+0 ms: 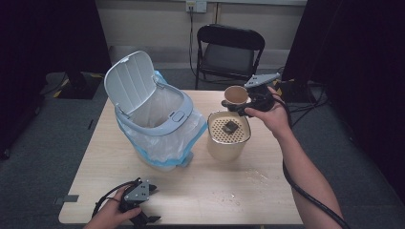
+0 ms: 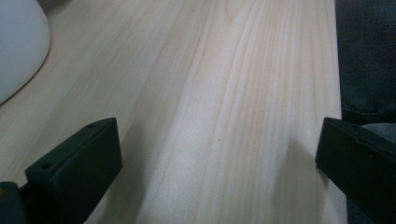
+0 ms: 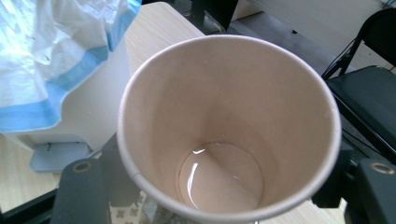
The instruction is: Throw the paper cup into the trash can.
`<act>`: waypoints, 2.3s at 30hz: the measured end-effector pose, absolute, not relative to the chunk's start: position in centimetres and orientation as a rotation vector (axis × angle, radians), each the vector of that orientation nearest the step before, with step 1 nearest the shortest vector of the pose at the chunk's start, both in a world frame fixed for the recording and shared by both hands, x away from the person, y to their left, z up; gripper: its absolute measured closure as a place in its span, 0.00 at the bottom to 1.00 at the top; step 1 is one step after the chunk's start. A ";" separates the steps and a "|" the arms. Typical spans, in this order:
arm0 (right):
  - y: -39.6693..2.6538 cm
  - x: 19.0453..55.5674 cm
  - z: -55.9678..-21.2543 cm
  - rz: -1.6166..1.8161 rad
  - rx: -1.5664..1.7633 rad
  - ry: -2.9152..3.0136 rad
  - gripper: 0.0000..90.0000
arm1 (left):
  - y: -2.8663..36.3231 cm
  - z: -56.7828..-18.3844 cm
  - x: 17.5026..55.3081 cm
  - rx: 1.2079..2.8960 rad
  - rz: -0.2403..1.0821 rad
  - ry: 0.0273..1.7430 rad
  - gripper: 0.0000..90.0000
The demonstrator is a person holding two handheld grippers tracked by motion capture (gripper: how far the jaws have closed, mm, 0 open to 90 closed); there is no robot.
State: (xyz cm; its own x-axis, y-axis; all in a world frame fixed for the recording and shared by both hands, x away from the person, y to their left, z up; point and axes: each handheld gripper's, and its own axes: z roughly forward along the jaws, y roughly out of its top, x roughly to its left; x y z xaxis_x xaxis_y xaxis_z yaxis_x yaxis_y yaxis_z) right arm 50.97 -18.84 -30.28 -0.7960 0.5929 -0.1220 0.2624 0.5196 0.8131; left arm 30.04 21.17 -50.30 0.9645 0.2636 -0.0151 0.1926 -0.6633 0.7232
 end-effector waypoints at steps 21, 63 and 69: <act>-16.6 51.1 -27.7 1.200 0.710 2.377 0.32 | 21.2 -50.3 30.0 2.315 0.116 0.319 0.00; -12.0 50.9 -22.8 1.253 0.623 2.406 0.31 | 21.2 -50.3 30.0 2.316 0.116 0.319 0.00; -11.2 50.7 -22.7 1.253 0.611 2.414 0.31 | 21.2 -50.3 30.0 2.316 0.116 0.319 0.00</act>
